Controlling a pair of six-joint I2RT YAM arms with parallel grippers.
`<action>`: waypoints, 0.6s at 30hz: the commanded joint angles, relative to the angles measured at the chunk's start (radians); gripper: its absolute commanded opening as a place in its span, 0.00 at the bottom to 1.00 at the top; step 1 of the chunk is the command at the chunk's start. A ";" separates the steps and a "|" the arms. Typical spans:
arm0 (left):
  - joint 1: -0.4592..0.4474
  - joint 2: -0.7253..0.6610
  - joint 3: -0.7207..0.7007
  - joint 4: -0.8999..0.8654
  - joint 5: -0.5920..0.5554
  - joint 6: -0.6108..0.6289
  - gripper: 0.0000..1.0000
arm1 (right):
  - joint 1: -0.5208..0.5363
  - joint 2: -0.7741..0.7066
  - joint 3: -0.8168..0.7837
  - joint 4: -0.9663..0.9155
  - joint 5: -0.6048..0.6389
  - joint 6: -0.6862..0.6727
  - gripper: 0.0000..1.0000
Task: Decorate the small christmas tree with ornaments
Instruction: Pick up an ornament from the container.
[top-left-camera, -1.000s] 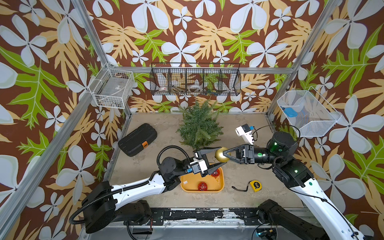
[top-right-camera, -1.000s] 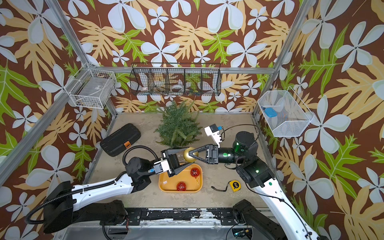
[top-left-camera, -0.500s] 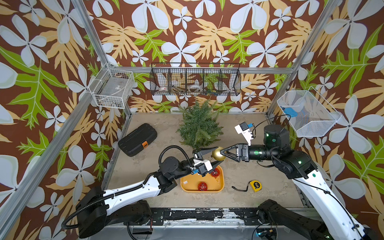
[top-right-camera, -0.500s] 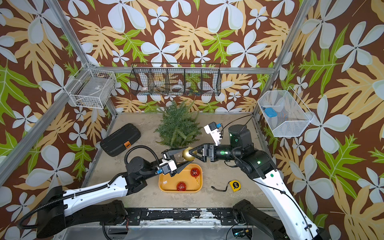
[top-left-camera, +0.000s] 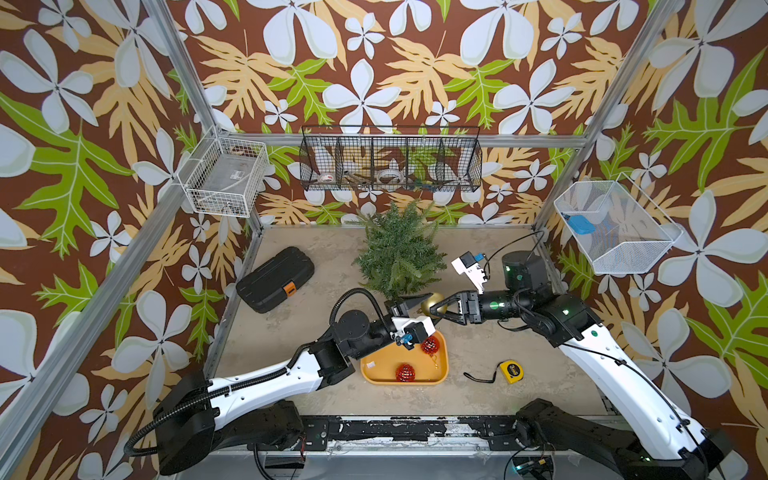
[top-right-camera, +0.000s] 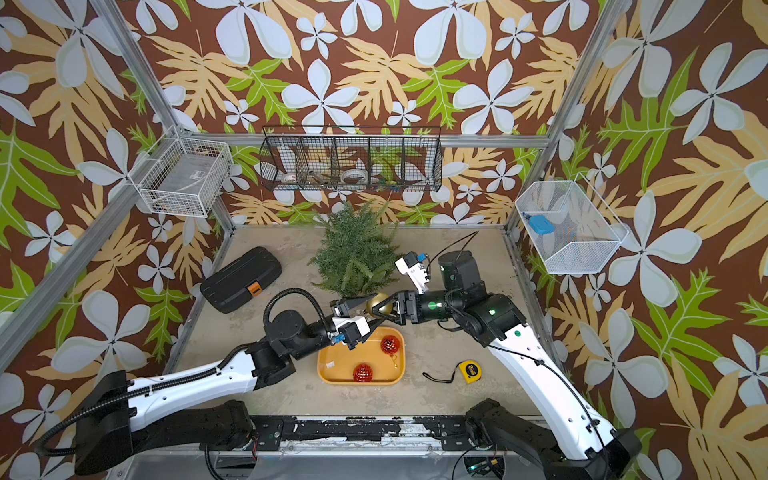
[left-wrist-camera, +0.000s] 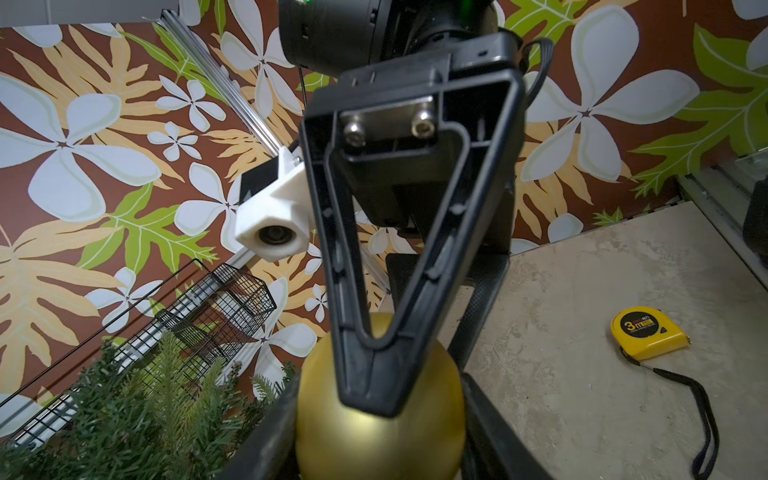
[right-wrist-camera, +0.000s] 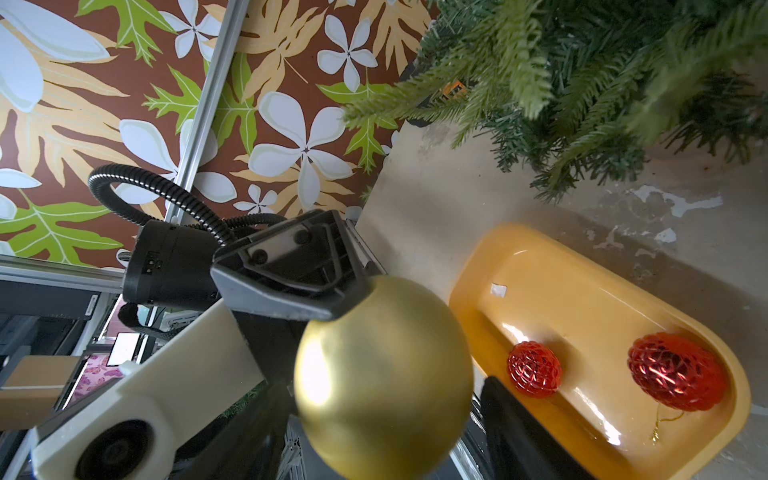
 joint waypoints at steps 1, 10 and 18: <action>-0.001 0.007 0.009 0.005 0.025 -0.004 0.54 | 0.001 0.010 -0.006 0.047 -0.046 -0.010 0.69; -0.004 0.009 0.010 0.008 0.018 -0.005 0.58 | 0.001 0.011 -0.024 0.052 -0.048 -0.011 0.55; -0.004 -0.031 -0.023 0.058 0.006 -0.052 0.86 | 0.000 -0.001 0.002 0.057 -0.004 -0.023 0.51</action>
